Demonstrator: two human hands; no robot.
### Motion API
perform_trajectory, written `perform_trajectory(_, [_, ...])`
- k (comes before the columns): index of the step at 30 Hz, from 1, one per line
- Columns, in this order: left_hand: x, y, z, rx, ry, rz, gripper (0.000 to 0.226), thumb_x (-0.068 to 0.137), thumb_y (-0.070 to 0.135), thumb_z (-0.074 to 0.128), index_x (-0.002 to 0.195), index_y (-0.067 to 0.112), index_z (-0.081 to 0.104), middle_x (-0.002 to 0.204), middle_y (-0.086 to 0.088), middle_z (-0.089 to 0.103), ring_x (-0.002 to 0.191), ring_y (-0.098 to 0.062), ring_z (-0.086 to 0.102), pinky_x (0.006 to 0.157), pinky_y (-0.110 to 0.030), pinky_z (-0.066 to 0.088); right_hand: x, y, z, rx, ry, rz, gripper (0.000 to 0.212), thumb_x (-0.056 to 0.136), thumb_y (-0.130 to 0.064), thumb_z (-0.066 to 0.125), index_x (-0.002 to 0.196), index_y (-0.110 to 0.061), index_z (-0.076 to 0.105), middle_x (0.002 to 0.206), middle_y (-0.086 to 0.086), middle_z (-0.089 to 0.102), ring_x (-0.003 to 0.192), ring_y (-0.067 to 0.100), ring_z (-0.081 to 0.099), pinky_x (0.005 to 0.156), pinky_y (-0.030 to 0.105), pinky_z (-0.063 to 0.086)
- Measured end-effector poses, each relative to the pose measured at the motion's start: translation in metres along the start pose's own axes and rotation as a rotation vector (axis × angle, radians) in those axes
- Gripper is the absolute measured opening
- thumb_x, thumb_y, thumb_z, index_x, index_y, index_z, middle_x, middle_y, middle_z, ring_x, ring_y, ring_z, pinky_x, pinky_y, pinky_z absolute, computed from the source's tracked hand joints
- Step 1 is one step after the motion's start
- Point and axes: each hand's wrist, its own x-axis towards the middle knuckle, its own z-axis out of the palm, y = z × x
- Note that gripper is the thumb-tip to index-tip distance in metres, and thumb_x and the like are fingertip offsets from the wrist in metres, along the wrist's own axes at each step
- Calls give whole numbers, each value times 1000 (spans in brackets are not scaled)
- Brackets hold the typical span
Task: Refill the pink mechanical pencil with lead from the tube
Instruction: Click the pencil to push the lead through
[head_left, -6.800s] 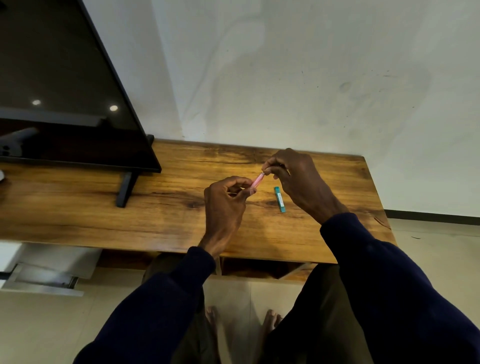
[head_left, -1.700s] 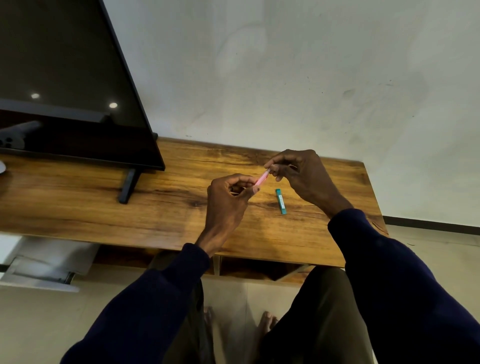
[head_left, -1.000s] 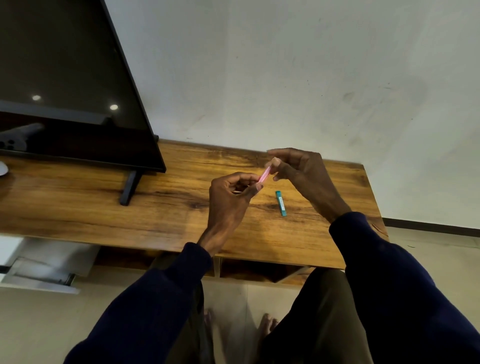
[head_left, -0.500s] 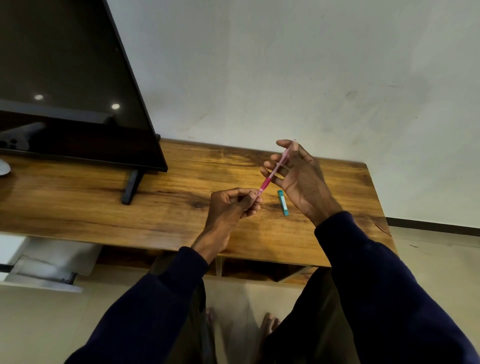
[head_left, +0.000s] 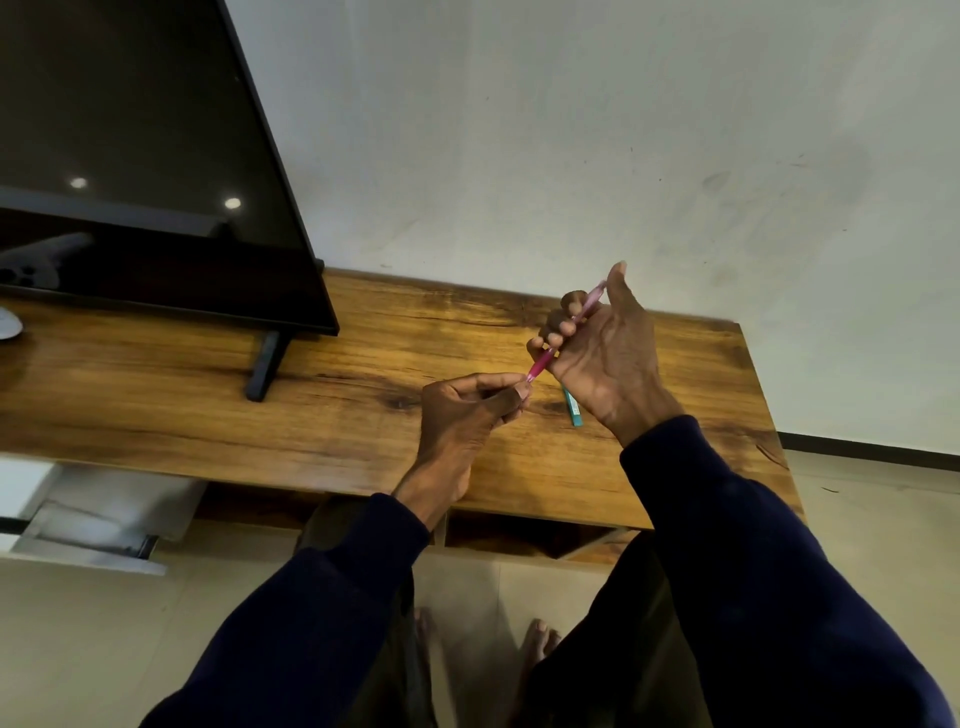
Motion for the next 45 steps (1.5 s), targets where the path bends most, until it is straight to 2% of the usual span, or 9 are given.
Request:
perform_trajectory(4, [-1,-3,2,53,41,30,22,79,6,86,101,5,81,91,-8,82,81,-13,76,72,-21,58,0,2,-4,37,8,24,61,99,-66,42,67,-14,46,61,1,33,57,17,34,59,31,37])
perform_trajectory(8, [1,-5,0,-39,-40,-23,19,83,9,83,102,6,80,98,-14,81,92,-23,76,88,-35,62,0,1,-6,126,4,22,56,97,-61,43,65,-15,40,57,-2,28,57,14,22,55,30,27])
perform_trajectory(10, [1,-5,-1,-146,-96,-71,19,91,15,76,105,2,79,104,-18,80,95,-25,76,90,-34,61,-1,-1,-7,167,14,20,58,97,-62,41,64,-15,37,57,-2,25,58,13,18,56,30,22])
perform_trajectory(13, [0,-6,-2,-245,-96,-129,36,102,31,61,107,-3,75,105,-21,78,91,-24,77,88,-33,62,-3,-4,-7,216,25,6,58,97,-61,40,62,-16,35,58,-3,19,59,14,15,58,31,18])
perform_trajectory(17, [-1,-8,-2,-247,-77,-145,40,105,32,56,106,-4,74,103,-21,78,89,-22,77,85,-30,62,-3,-9,-6,232,37,-25,50,96,-50,38,59,-16,32,63,-2,13,56,14,16,54,29,21])
perform_trajectory(21, [-1,-9,-3,-225,-85,-138,40,104,29,58,113,-7,72,110,-25,77,92,-23,77,85,-30,62,-5,-11,-6,229,15,-37,53,97,-56,39,63,-16,31,63,-2,13,58,14,14,55,30,20])
perform_trajectory(26, [-1,-8,-2,-226,-98,-145,35,104,26,60,110,-6,72,109,-23,77,91,-22,77,84,-29,62,-4,-10,-7,219,-3,-49,50,96,-50,38,60,-15,31,61,-2,13,58,14,13,54,29,19])
perform_trajectory(45, [-1,-8,0,-263,-127,-154,38,106,30,55,108,-3,74,104,-20,78,91,-21,77,86,-30,62,-3,-13,-2,114,-39,-63,54,99,-51,35,60,-15,32,59,-2,13,55,14,13,59,32,14])
